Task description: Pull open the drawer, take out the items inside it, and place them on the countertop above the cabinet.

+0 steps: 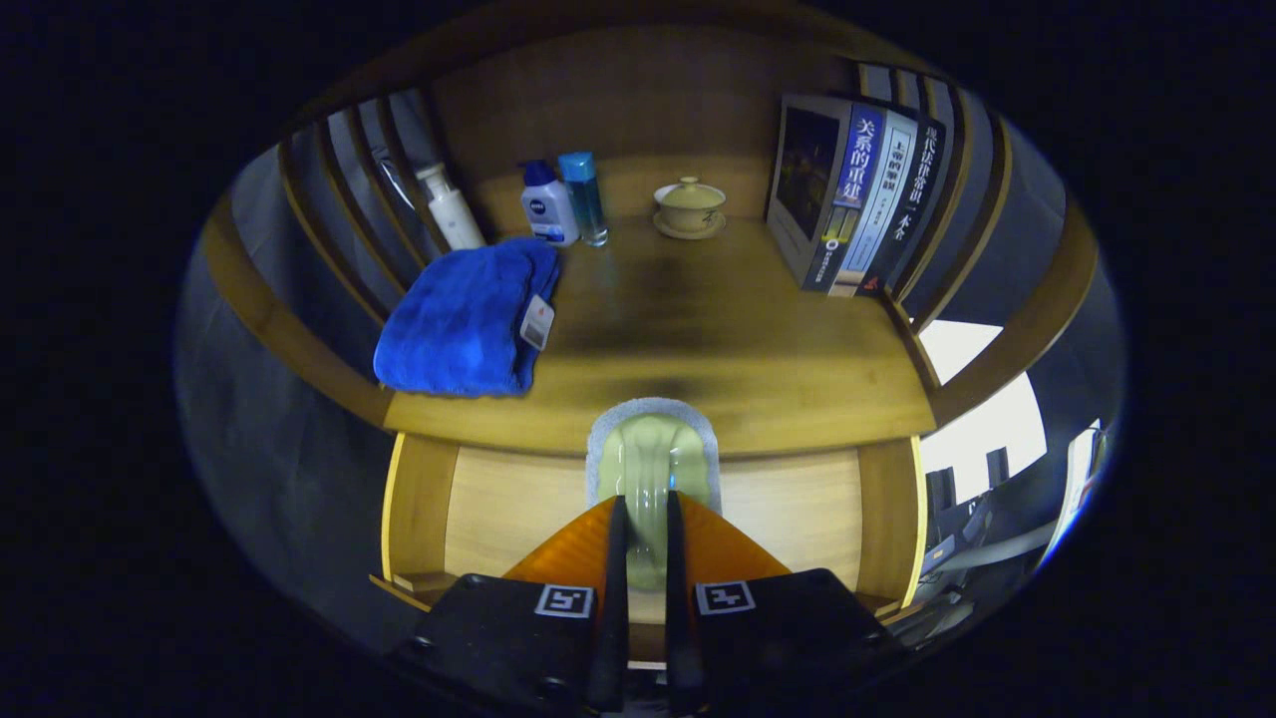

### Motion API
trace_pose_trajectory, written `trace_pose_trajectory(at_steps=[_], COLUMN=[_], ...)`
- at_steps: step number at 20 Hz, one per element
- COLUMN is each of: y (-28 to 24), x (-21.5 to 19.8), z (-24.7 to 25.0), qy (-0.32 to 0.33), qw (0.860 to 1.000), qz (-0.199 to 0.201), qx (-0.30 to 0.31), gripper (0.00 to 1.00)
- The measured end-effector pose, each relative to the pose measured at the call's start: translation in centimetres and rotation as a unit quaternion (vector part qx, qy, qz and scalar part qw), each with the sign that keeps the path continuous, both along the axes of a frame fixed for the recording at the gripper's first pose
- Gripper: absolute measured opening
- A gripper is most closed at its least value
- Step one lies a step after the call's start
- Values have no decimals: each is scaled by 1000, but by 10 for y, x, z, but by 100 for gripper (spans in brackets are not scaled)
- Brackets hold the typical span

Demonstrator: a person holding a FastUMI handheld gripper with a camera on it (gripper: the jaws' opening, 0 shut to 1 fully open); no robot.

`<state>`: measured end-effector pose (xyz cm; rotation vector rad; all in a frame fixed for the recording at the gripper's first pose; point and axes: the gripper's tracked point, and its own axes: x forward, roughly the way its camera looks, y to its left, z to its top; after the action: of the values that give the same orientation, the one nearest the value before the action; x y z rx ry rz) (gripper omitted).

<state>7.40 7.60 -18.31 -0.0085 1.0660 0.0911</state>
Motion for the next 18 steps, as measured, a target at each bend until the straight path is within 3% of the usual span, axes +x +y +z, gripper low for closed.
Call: trace_pose_trajectory(at_steps=[7,18], y=[-7,-5], x=[65,126], z=[16,-21], qy=[-15,9], qw=[1000,999], qz=[-19,-26], qx=[-15,-35], gripper=[24,24])
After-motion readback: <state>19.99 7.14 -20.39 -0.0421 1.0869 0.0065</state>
